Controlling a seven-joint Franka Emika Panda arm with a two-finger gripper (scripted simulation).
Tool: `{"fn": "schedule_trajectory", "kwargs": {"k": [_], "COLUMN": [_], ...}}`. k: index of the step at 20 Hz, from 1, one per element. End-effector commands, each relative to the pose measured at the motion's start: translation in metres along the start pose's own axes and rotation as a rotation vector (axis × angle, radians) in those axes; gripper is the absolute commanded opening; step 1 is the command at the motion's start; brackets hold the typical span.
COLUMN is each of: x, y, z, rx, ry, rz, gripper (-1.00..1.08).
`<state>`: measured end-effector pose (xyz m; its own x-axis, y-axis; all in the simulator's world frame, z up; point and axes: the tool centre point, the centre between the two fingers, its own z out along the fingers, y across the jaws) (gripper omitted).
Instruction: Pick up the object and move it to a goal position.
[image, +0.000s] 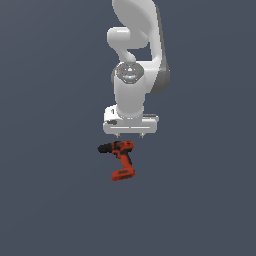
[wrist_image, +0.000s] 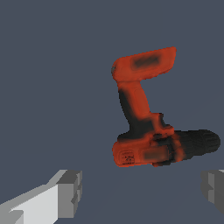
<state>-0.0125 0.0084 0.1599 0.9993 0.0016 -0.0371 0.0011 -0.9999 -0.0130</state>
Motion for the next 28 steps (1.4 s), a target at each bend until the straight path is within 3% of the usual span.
{"fn": "schedule_trajectory", "kwargs": {"k": [1, 16, 28], "x": [0.000, 0.000, 0.001], "y": [0.000, 0.002, 0.025], "z": [0.000, -0.002, 0.022], "rx": [0.000, 0.016, 0.061], "ry": [0.000, 0.000, 0.008], "rz": [0.000, 0.049, 0.344], "gripper": [0.68, 0.68, 0.68]}}
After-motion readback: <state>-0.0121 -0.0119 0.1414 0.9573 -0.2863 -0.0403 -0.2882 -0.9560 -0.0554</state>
